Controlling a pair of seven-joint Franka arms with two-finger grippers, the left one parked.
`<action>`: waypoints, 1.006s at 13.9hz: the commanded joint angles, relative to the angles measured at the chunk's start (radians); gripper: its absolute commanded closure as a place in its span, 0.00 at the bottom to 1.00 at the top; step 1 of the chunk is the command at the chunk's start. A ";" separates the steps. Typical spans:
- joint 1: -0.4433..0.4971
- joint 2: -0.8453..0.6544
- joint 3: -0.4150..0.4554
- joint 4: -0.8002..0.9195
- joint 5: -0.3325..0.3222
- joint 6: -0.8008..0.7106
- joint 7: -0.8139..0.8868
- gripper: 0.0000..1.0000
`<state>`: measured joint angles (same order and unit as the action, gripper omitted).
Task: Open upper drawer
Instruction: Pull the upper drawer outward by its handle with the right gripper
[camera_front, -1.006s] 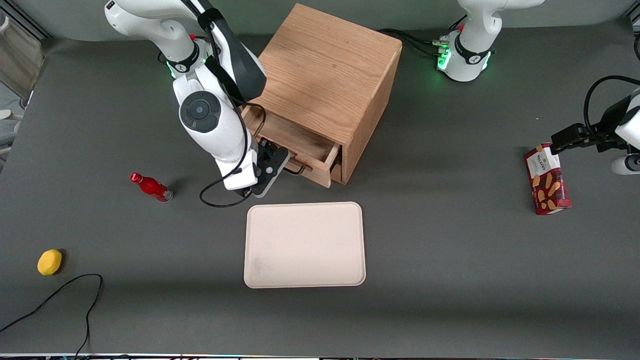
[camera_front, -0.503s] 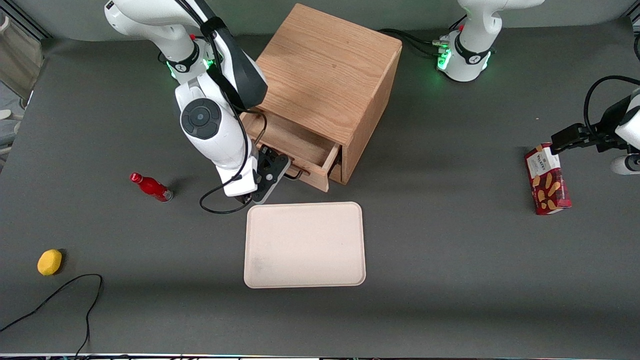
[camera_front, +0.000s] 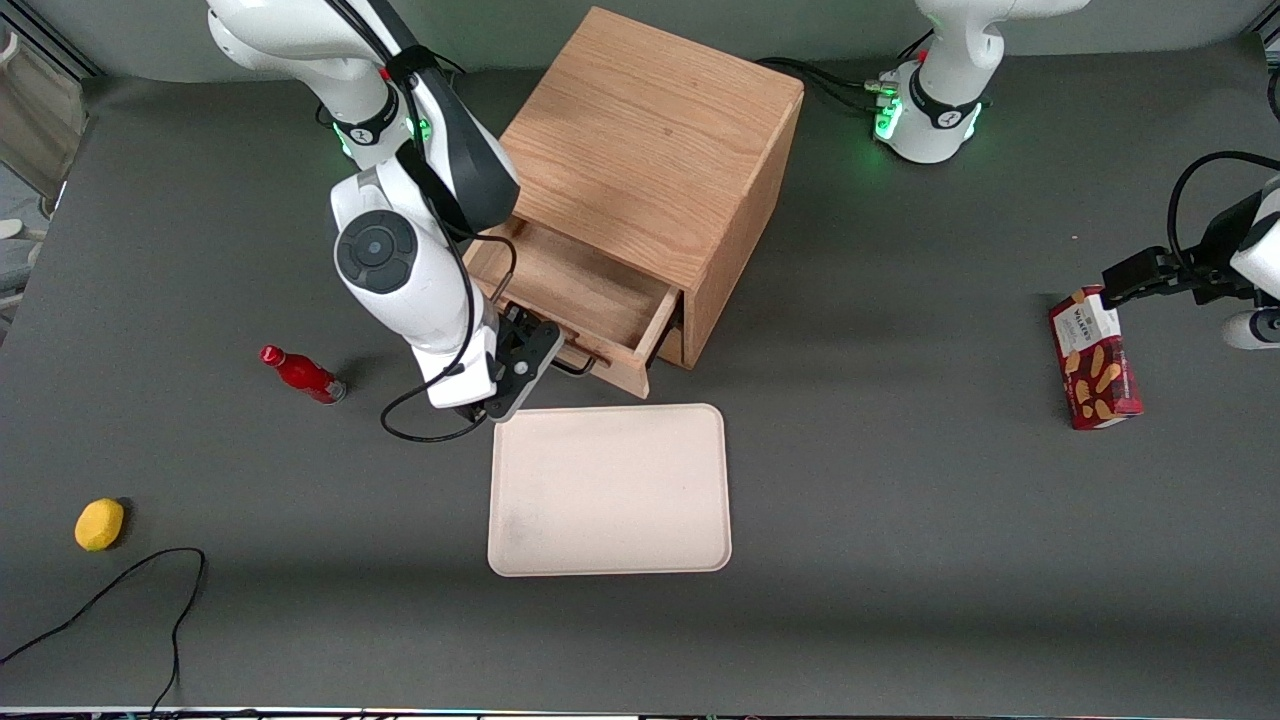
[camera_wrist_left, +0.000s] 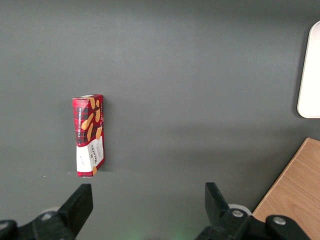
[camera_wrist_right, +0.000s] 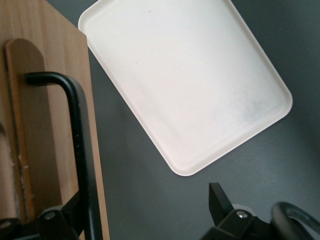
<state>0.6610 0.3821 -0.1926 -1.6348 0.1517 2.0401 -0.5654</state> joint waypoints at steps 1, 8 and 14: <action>-0.011 0.038 0.002 0.056 -0.006 -0.001 -0.028 0.00; -0.040 0.087 0.004 0.122 -0.001 -0.006 -0.068 0.00; -0.060 0.103 0.004 0.145 0.003 -0.012 -0.083 0.00</action>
<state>0.6188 0.4579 -0.1921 -1.5327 0.1518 2.0392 -0.6208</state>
